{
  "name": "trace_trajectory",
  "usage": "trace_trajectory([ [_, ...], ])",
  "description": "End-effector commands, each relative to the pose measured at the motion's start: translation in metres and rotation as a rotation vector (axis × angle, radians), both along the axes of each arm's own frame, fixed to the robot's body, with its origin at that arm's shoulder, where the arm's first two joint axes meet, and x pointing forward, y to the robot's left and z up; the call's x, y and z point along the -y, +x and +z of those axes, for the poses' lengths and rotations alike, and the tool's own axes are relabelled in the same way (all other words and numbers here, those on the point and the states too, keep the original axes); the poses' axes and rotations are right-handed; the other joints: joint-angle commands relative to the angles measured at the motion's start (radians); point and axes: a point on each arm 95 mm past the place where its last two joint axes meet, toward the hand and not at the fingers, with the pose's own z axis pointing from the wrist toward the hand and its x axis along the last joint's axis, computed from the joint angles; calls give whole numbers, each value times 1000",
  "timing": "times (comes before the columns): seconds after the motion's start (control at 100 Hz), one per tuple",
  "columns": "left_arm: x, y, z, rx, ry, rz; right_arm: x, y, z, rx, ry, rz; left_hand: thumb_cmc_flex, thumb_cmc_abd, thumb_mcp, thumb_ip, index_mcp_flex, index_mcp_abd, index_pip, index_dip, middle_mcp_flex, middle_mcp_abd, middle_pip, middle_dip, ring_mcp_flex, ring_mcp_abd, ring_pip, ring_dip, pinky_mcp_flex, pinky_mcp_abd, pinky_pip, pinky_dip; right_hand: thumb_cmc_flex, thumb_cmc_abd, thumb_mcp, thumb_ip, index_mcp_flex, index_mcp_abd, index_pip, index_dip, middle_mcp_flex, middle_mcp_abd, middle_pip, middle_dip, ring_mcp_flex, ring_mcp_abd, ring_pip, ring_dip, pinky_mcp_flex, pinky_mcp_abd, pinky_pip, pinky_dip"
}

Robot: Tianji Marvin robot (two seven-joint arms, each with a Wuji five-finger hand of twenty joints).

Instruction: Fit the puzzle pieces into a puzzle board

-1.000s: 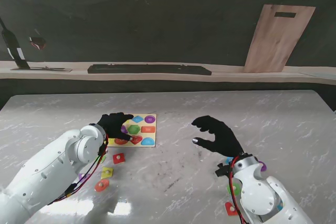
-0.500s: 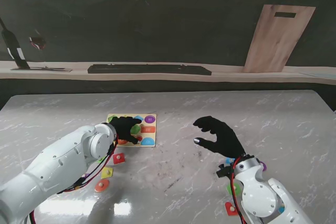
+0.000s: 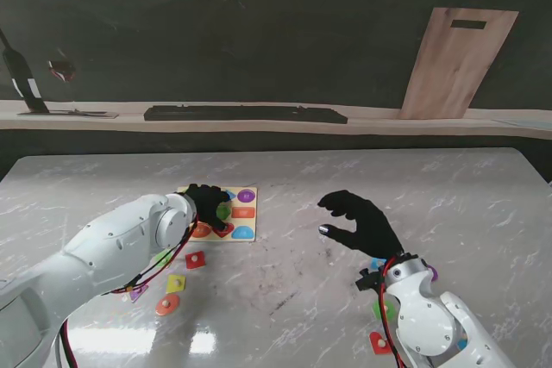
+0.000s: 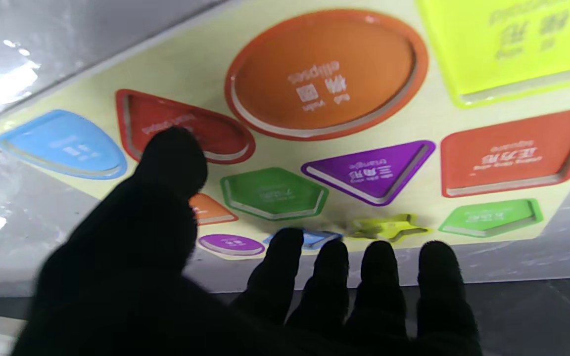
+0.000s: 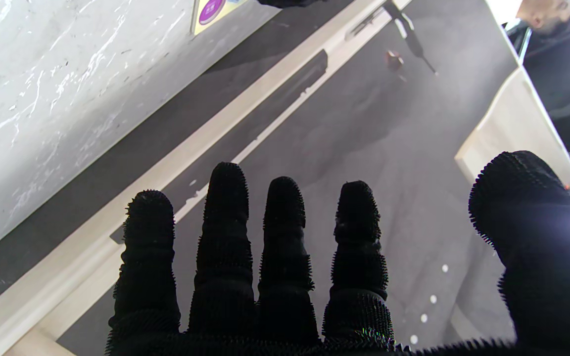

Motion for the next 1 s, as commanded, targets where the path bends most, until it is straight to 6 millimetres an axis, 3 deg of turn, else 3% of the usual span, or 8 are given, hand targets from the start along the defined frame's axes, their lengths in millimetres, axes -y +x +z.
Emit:
trace_trajectory([
  [0.0,10,-2,-4,-27,3,-36,-3,-2,-1,-2,11,-1,7,-35,35,5,81,-37,100,56,11,22,58,25,-19,-6,41,25,-17,-23,69,22,0,14,-13,30,17,-24,10,13,19,-14,8,4,15,-22,18,8,-1,-3,16,10],
  [0.06,15,-4,-8,-30,26,-80,-3,-3,0,-1,15,-2,0,-44,62,3,89,-37,174,112,26,25,103,52,-15,-4,69,48,-20,-24,145,49,-2,18,-14,31,19,-25,10,13,22,-15,9,5,16,-23,19,8,0,-3,17,11],
  [0.19,28,-11,-15,-29,68,-168,-3,-3,1,-1,29,-4,-29,-63,102,2,-15,-37,348,300,61,20,203,183,4,3,177,160,-34,-16,365,173,-9,29,-18,33,22,-25,11,13,26,-14,9,5,18,-23,20,9,0,-3,17,11],
  [0.38,56,-24,-19,-69,79,-288,-4,-3,1,-6,38,-3,-42,-57,95,3,-68,-24,439,448,118,17,284,317,45,14,284,295,-22,-18,509,292,-16,40,-24,35,25,-25,11,13,30,-13,9,5,18,-22,20,10,1,-2,18,11],
  [0.99,132,-62,-22,-206,-105,-421,-3,-4,1,-8,42,-1,-16,-4,-1,7,-55,-6,468,526,163,39,325,394,71,37,318,323,0,3,546,286,-25,56,-33,40,32,-26,9,12,34,-11,7,5,20,-19,21,12,0,0,18,12],
])
